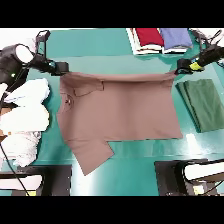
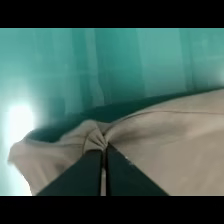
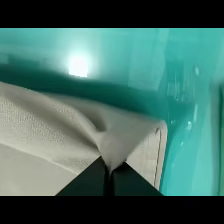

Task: Fold the shirts.

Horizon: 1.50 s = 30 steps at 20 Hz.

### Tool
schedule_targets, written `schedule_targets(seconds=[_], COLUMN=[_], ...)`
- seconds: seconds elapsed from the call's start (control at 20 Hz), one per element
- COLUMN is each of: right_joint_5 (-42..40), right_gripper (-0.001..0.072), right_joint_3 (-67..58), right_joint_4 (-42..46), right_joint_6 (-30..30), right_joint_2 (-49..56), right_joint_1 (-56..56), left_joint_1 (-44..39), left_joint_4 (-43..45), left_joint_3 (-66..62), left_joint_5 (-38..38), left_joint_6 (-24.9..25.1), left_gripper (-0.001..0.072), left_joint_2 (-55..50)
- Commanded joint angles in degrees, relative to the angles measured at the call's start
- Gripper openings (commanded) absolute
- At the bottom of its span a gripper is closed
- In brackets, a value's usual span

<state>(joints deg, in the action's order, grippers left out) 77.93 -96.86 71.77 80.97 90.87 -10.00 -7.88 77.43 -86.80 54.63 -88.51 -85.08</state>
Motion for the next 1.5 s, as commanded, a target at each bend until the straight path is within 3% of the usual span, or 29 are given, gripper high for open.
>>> schedule_targets(seconds=[0.0, 0.15, 0.3, 0.7, 0.75, 0.8, 0.85, 1.1, 1.45], right_joint_5=[-1.01, 3.43, 4.17, -1.84, -1.81, -1.64, -1.22, 0.66, -4.39], right_gripper=[0.0016, 0.0016, 0.0016, 0.0018, 0.0097, 0.0313, 0.0414, 0.0412, 0.0411], right_joint_3=[-7.50, -9.44, -2.03, 17.40, 17.94, 17.90, 17.53, 19.04, 32.74], right_joint_4=[-0.13, 0.98, 3.28, 2.78, 2.73, 2.75, 2.75, 2.86, 1.49], right_joint_6=[-0.04, -3.43, -3.50, -3.43, -3.39, -3.39, -3.39, -3.45, -3.45], right_joint_2=[7.08, 6.58, 3.82, -0.26, -0.28, -0.26, -0.52, -10.60, -26.47], right_joint_1=[0.07, -0.87, -1.73, -1.86, -1.86, -1.81, -1.81, -3.10, -3.30], left_joint_1=[0.07, 0.07, 0.07, -0.07, -0.07, -0.04, -0.04, -0.07, -6.51], left_joint_4=[0.09, 0.17, 0.11, -8.81, -8.00, -7.06, -5.92, 0.42, -2.89], left_joint_3=[-5.35, -7.45, -3.08, 12.76, 12.90, 12.90, 12.87, 18.36, 52.83], left_joint_5=[-0.68, 9.22, 15.61, 10.60, 10.99, 11.08, 11.93, 17.94, 17.16], left_joint_6=[2.16, 3.74, 3.61, 4.96, 4.94, 3.98, 2.05, -1.70, -12.35], left_gripper=[0.0025, 0.0026, 0.0026, 0.0028, 0.0137, 0.0439, 0.0546, 0.0540, 0.0540], left_joint_2=[-4.96, -4.92, -4.92, -4.92, -4.92, -4.72, -4.31, 6.32, 34.93])
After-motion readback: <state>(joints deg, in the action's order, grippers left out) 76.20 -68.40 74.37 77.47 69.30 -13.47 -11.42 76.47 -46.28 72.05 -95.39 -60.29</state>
